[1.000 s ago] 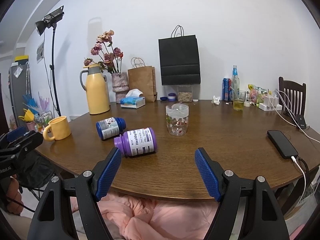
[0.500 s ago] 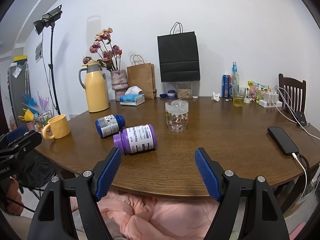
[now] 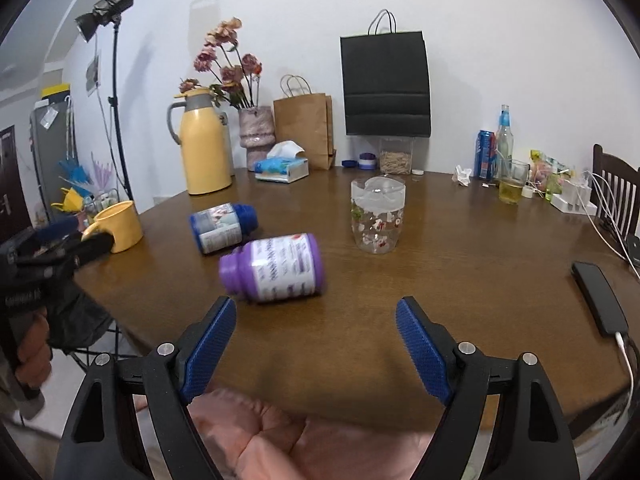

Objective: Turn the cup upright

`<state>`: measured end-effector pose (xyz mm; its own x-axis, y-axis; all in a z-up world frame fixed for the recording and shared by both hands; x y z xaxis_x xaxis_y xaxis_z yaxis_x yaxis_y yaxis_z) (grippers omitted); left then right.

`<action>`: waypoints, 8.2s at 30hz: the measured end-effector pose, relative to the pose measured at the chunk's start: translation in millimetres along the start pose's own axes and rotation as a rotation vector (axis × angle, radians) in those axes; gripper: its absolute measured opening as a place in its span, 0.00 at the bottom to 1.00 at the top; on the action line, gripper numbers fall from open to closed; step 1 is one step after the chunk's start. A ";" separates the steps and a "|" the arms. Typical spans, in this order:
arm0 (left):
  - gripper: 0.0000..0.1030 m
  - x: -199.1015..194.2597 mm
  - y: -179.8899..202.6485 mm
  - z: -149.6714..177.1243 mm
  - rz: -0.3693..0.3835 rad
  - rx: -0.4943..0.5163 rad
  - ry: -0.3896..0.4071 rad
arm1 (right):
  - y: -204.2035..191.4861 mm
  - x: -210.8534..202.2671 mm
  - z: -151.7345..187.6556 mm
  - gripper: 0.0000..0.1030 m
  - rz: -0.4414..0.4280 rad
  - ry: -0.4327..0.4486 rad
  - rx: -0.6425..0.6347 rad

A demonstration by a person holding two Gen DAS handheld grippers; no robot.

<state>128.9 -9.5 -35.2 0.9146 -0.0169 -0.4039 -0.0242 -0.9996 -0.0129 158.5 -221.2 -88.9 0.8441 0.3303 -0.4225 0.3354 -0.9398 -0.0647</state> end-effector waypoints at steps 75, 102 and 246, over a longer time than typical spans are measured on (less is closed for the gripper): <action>0.58 183.5 42.9 -189.8 0.441 -0.003 0.198 | 29.4 217.1 -252.3 0.66 -0.840 -0.191 0.367; 0.59 273.7 58.8 -137.8 0.444 -0.097 -0.217 | 15.4 250.5 -201.1 0.66 -0.489 -0.076 -0.131; 1.00 -101.2 27.3 -16.8 -0.012 -0.007 0.234 | -47.6 -86.7 5.2 0.77 0.047 0.192 -0.074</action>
<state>42.5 -35.5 20.7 0.9834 -0.0083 -0.1810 -0.0102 -0.9999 -0.0095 67.2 -205.6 -53.9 0.9212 0.3038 -0.2429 0.3181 -0.9478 0.0207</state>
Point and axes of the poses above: each gripper's, at about its wrist camera, not at the fingertips, and x roughly the way its jaws point, y to its right, z to its underside, the point moved 4 cm from there along x, roughly the way its jaws point, and after that the axes turned 2 degrees about -z, right-handed, at the moved point
